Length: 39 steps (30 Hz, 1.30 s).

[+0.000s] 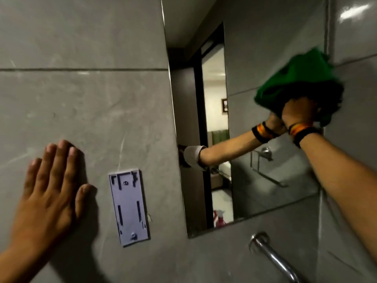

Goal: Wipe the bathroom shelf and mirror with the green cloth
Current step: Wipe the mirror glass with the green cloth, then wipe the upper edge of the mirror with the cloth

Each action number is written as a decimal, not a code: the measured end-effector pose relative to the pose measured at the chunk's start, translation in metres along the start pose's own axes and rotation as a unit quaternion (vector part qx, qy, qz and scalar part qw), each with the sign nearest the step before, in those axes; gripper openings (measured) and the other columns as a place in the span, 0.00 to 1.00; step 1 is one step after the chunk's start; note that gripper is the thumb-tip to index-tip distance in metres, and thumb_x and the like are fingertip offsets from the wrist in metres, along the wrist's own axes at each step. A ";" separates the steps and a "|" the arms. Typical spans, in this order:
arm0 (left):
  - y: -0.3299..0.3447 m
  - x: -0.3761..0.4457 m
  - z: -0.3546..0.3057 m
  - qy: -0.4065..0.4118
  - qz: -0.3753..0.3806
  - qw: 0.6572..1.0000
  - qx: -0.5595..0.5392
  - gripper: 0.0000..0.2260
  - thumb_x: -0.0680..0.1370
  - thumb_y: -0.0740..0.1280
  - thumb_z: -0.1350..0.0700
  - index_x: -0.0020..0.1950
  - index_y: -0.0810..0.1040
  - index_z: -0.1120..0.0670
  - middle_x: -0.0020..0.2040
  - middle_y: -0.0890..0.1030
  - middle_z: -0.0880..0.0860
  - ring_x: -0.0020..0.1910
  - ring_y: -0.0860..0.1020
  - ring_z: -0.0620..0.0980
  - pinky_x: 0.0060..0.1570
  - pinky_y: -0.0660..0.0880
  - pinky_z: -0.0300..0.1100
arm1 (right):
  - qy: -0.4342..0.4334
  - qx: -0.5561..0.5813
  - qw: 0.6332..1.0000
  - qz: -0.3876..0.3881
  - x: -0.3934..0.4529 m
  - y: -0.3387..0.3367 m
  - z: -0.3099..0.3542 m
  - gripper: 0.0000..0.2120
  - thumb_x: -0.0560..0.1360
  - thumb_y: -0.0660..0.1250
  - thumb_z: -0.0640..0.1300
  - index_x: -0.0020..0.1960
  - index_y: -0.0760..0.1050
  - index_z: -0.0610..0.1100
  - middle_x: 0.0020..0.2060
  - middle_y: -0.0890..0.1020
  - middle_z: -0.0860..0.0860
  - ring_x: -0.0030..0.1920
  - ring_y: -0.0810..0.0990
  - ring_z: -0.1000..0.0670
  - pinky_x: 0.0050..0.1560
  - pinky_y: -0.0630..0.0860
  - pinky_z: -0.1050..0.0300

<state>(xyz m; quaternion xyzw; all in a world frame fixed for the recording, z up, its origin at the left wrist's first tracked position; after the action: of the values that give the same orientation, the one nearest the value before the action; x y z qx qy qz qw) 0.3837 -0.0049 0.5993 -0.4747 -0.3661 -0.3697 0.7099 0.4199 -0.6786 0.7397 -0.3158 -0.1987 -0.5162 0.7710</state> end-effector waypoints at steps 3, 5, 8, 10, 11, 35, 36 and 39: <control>0.015 0.002 0.011 -0.036 0.017 0.999 0.019 0.44 0.72 0.55 0.37 0.85 0.53 0.55 0.86 0.50 0.59 0.85 0.50 0.63 0.82 0.51 0.63 | 0.017 -0.026 0.998 0.053 -0.090 0.049 -0.103 0.20 0.75 0.55 0.39 0.60 0.73 0.30 0.59 0.76 0.28 0.62 0.71 0.29 0.68 0.62 0.38; 0.021 0.003 0.008 -0.033 0.034 0.998 0.029 0.44 0.71 0.55 0.37 0.85 0.53 0.55 0.86 0.50 0.59 0.85 0.50 0.63 0.82 0.52 0.62 | 0.036 -0.060 0.994 0.085 -0.138 0.072 -0.151 0.22 0.75 0.55 0.38 0.66 0.70 0.32 0.64 0.72 0.30 0.67 0.66 0.30 0.72 0.56 0.38; 0.015 0.003 0.002 -0.030 0.044 0.999 0.004 0.43 0.72 0.54 0.38 0.85 0.53 0.55 0.86 0.51 0.59 0.85 0.50 0.63 0.82 0.52 0.62 | 0.071 -0.032 0.995 0.057 -0.168 0.077 -0.167 0.23 0.73 0.59 0.34 0.68 0.68 0.31 0.67 0.69 0.28 0.69 0.63 0.28 0.72 0.53 0.33; -0.001 0.003 -0.006 -0.011 0.023 0.999 -0.023 0.42 0.74 0.53 0.38 0.85 0.52 0.56 0.86 0.50 0.59 0.85 0.49 0.62 0.82 0.51 0.62 | 0.090 0.023 0.995 0.022 -0.177 0.065 -0.150 0.25 0.72 0.58 0.36 0.68 0.68 0.31 0.68 0.68 0.28 0.69 0.63 0.28 0.72 0.53 0.33; -0.012 0.004 -0.012 0.003 0.011 0.999 -0.040 0.41 0.76 0.52 0.39 0.85 0.51 0.56 0.86 0.49 0.59 0.85 0.48 0.62 0.82 0.50 0.63 | 0.091 0.020 0.995 0.024 -0.184 0.064 -0.138 0.26 0.71 0.57 0.39 0.67 0.69 0.31 0.67 0.69 0.28 0.69 0.63 0.28 0.72 0.53 0.34; -0.139 -0.314 -0.099 0.026 0.338 0.910 -0.239 0.40 0.82 0.32 0.42 0.78 0.68 0.64 0.80 0.68 0.62 0.79 0.67 0.61 0.78 0.38 0.43 | -0.146 0.076 0.900 0.403 -0.647 0.007 0.028 0.40 0.65 0.57 0.38 0.76 0.54 0.57 0.74 0.58 0.44 0.72 0.61 0.43 0.71 0.65 0.53; -0.135 -0.337 -0.105 0.040 0.376 0.895 -0.236 0.37 0.84 0.36 0.44 0.74 0.74 0.65 0.76 0.74 0.62 0.75 0.74 0.61 0.77 0.40 0.44 | -0.143 0.063 0.894 0.420 -0.660 0.008 0.018 0.40 0.65 0.57 0.38 0.76 0.55 0.56 0.74 0.59 0.44 0.72 0.61 0.42 0.71 0.64 0.52; -0.119 -0.410 -0.114 0.051 0.463 0.858 -0.218 0.28 0.80 0.53 0.48 0.66 0.82 0.63 0.68 0.82 0.62 0.66 0.82 0.59 0.76 0.50 0.47 | -0.144 0.012 0.879 0.454 -0.706 0.013 -0.011 0.40 0.64 0.59 0.39 0.76 0.57 0.53 0.72 0.61 0.42 0.71 0.63 0.40 0.70 0.66 0.50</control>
<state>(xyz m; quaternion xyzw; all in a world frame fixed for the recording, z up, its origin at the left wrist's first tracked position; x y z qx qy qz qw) 0.1106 -0.0728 0.2580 -0.7123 0.0228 -0.0924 0.6954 0.1573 -0.2099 0.2815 -0.4327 -0.1481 -0.0558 0.8875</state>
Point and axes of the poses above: each hand's wrist, its own x-axis towards the middle knuckle, its own y-axis out of the palm, z = x × y, the point moved 9 cm from there along x, towards the middle knuckle
